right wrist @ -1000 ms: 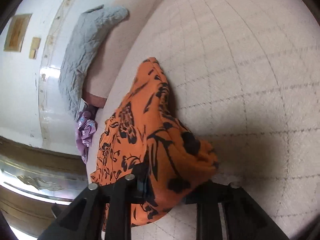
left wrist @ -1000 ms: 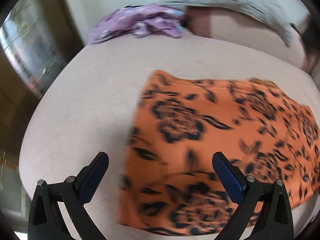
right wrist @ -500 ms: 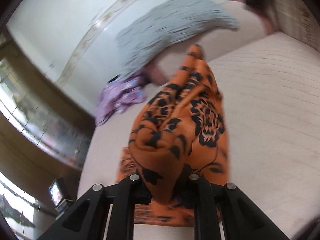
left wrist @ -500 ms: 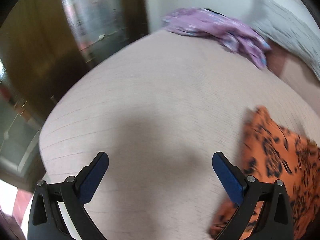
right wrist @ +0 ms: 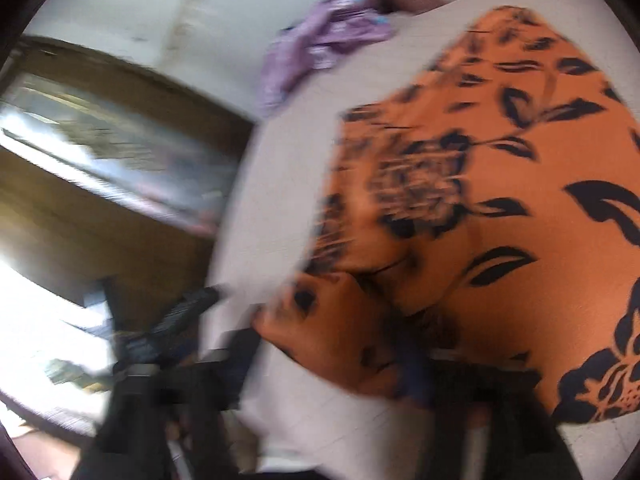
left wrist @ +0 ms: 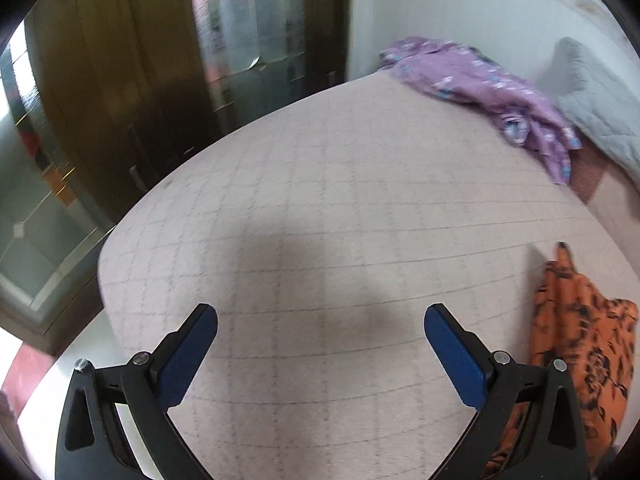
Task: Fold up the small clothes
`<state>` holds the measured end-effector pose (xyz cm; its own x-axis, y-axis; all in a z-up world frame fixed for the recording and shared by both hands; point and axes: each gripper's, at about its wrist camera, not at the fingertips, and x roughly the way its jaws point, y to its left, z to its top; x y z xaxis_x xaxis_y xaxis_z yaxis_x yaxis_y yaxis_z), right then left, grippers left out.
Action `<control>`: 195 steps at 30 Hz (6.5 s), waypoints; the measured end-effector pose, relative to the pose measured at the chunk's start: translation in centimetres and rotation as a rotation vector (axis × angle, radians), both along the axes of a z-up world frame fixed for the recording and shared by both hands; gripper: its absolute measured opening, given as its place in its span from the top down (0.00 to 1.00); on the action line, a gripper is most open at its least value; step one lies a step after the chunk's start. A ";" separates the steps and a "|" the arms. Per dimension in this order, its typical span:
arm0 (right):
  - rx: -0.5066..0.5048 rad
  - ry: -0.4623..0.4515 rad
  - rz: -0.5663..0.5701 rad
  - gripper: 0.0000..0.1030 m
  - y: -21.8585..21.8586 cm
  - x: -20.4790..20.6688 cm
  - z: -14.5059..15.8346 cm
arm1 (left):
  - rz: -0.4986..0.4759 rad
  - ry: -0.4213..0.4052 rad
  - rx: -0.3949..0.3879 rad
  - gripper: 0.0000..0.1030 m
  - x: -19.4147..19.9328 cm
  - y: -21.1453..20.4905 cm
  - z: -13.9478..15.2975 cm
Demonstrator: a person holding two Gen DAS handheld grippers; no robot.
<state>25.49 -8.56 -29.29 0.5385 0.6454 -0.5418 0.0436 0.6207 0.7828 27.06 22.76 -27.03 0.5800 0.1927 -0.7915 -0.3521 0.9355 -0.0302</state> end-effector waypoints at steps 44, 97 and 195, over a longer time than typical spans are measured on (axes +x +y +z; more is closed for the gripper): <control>-0.027 0.040 -0.196 0.65 -18.6 3.6 -0.8 | -0.499 0.153 0.182 0.00 4.0 -20.2 -4.1; 0.182 0.204 -0.086 0.22 -19.1 4.7 -6.6 | -0.617 0.320 -0.654 0.00 7.4 -12.9 -7.2; 0.023 -0.160 -0.095 0.60 -24.1 -13.3 2.2 | -0.773 -0.044 0.066 0.61 -17.2 -28.0 6.0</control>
<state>12.20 -32.64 -27.12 0.6758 0.5989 -0.4296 -0.0251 0.6013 0.7987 9.85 -5.23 -21.01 0.5997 -0.2336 -0.7654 0.4013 0.9153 0.0351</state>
